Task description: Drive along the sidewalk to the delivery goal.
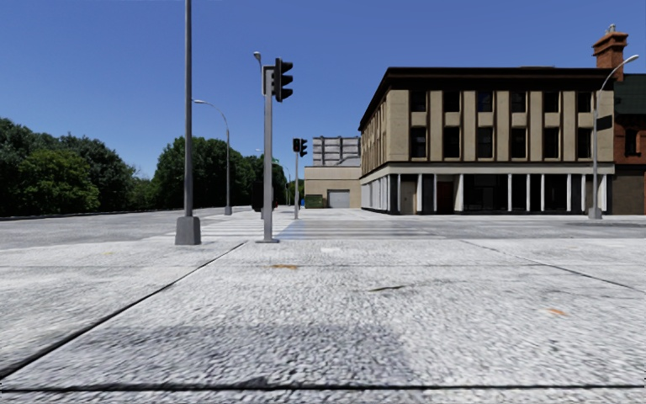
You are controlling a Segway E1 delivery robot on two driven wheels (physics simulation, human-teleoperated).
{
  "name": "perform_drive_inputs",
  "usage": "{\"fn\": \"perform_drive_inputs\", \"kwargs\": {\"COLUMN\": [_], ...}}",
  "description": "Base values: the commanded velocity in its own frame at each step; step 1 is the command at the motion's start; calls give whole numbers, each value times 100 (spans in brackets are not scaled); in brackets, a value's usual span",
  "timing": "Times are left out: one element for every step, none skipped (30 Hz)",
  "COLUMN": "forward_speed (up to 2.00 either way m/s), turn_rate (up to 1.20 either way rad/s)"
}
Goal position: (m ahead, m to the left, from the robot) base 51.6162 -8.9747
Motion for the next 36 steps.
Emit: {"fn": "perform_drive_inputs", "kwargs": {"forward_speed": [185, 185, 185, 185, 184, 184, 184, 184, 184, 184, 184, 184, 184, 184, 184, 184, 186, 200, 200, 200, 200, 200, 200, 200, 200, 200, 200, 200, 200, 200, 200, 200, 200, 200, 200, 200], "turn_rate": [0, 0, 0, 0, 4, 8, 9, 9, 9, 9, 9, 9, 9, 9, 9, 9, 8, 3, 3, 0, 0, 0, 0, 0, 0, 0, 0, 0, 0, 0, 0, 0, 0, 0, 0, 0]}}
